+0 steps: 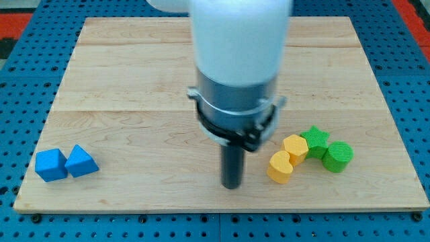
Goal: Slide the blue cube and blue triangle closer to the yellow heart
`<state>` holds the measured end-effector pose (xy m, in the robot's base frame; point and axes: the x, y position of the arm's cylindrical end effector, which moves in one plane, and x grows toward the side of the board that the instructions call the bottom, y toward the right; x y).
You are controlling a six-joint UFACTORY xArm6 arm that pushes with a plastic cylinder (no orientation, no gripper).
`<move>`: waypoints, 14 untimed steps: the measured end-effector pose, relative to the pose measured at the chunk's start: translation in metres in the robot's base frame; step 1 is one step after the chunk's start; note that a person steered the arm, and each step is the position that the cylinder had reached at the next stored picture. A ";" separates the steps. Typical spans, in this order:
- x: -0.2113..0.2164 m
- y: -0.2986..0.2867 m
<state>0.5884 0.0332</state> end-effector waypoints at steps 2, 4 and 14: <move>-0.010 0.088; 0.022 0.053; -0.040 -0.159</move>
<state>0.5484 -0.1260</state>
